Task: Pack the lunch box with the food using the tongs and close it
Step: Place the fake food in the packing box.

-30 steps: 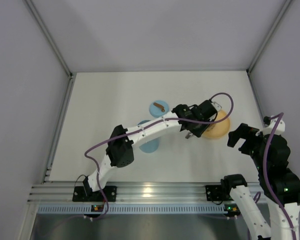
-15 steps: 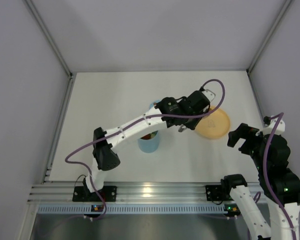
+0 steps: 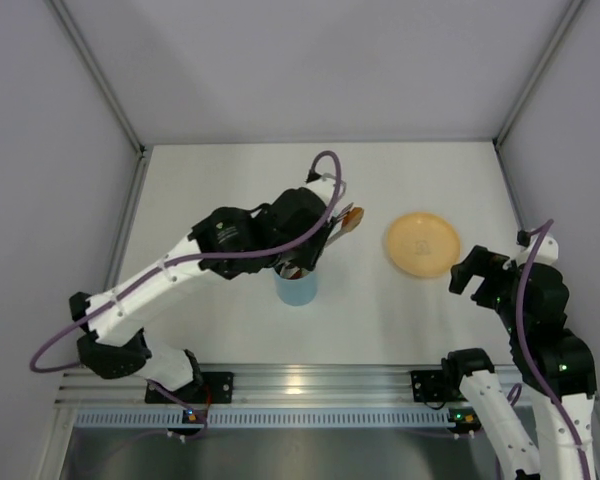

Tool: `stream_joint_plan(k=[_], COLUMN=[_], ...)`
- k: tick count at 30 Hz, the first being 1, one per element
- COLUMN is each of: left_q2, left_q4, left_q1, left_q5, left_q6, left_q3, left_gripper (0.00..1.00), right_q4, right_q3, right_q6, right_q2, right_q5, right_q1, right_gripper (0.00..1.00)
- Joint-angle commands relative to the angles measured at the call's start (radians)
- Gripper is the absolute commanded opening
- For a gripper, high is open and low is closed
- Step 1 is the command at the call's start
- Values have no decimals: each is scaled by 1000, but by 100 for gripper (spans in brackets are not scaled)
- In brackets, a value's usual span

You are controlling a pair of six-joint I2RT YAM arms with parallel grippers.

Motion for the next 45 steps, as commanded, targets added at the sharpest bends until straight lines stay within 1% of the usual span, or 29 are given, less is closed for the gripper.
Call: stream_joint_plan(k=[1, 5, 8, 11, 17, 23, 24, 26, 27, 31, 35, 40, 43, 45], left_q2=[-142, -281, -346, -381, -438, -452, -451, -454, -455, -458, -460, -472, -480, -470], left_q4=[-68, -114, -134, -137, -138, -115, -114, -111, -109, -106, -109, -115, -100, -99], left_q1=[-3, -3, -3, -3, -3, -3, -3, -3, -3, -3, -3, -3, -3, -3], left_q5=[-51, -63, -62, -26, -32, -25, -23, -25, -25, -28, -28, -57, -112, -179], left_q6=[-55, -93, -119, -127, -145, -152, -152, -152, -153, -153, -155, -162, -185, -199], left_q3=[-75, -163, -230, -283, -372, -425, -433, -438, -439, -436, -427, -370, -304, -249], left_gripper=[33, 33, 34, 34, 34, 38, 39, 42, 46, 51, 52, 51, 52, 52], right_q4=[52, 55, 58, 56, 53, 55, 53, 53, 53, 55, 55, 55, 58, 58], right_q3=[3, 3, 2, 2, -2, -3, -3, -2, -3, -6, -6, -6, -8, -8], right_q6=[1, 0, 0, 0, 0, -2, 0, 0, 0, 0, 0, -2, -2, -2], right_q2=[11, 14, 15, 22, 12, 12, 11, 12, 12, 12, 11, 11, 11, 12], right_q5=[-3, 6, 9, 12, 12, 14, 14, 15, 14, 14, 14, 14, 12, 11], right_q1=[-11, -12, -12, -12, -12, -12, -12, -12, -12, -12, -12, -12, -12, -12], right_gripper=[100, 100, 99, 100, 99, 99, 99, 99, 99, 100, 100, 100, 99, 99])
